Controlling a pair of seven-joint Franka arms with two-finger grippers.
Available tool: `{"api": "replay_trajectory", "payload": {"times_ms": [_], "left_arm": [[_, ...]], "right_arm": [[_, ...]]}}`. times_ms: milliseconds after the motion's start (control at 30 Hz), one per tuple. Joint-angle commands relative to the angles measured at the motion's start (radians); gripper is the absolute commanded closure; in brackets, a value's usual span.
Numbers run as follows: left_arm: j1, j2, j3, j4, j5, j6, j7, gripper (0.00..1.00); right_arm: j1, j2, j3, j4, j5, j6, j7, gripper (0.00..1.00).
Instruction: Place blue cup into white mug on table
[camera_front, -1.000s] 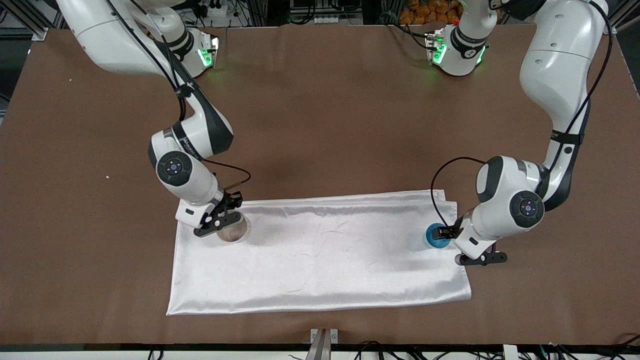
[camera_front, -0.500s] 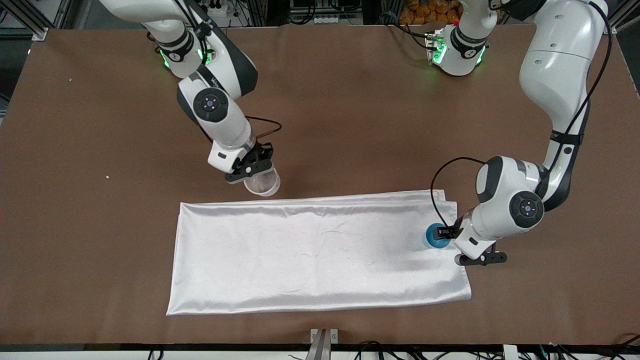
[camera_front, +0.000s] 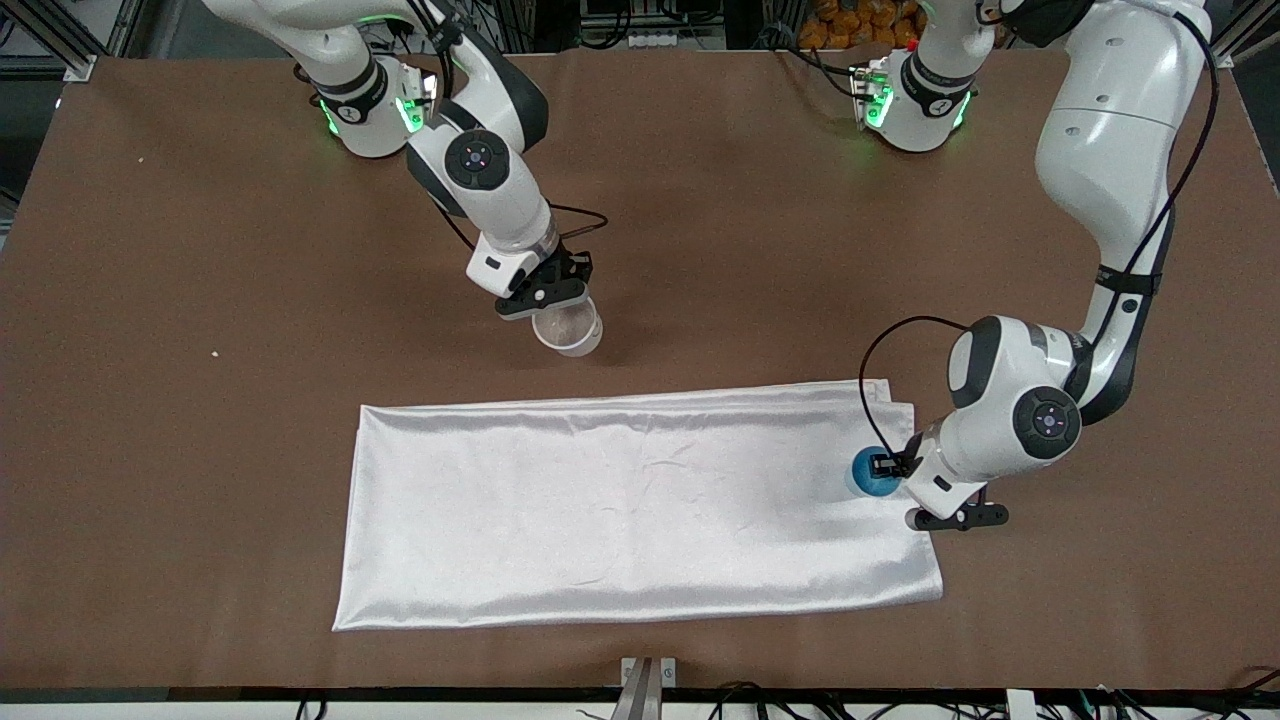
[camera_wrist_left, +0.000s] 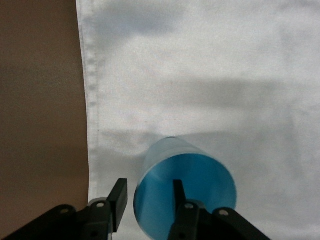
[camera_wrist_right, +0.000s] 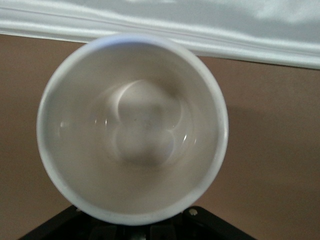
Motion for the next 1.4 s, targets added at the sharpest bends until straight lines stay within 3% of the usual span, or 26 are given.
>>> {"api": "replay_trajectory", "payload": {"times_ms": [0,100,133,367,767,1367], "left_arm": [[-0.002,0.000,-0.001,-0.001,0.028,0.012,-0.018,0.80],[-0.001,0.000,-0.001,-0.001,0.028,0.012,-0.019,0.99],[-0.001,-0.001,-0.001,-0.001,0.030,0.012,-0.019,1.00],[0.007,-0.011,-0.001,0.001,0.030,0.009,-0.016,1.00],[0.013,-0.083,0.011,0.016,0.033,-0.017,-0.010,1.00],[0.023,-0.103,0.016,0.019,0.099,-0.031,-0.009,1.00]], "right_arm": [[0.022,-0.015,0.002,-0.054,0.003,0.051,0.065,1.00],[0.053,-0.009,-0.006,-0.052,0.003,0.051,0.110,1.00],[0.070,-0.006,-0.010,-0.052,0.003,0.051,0.127,1.00],[0.148,0.025,-0.049,-0.052,-0.023,0.054,0.223,1.00],[0.168,0.117,-0.055,-0.018,-0.228,0.065,0.415,1.00],[0.173,0.227,-0.104,0.129,-0.313,0.065,0.418,1.00]]}}
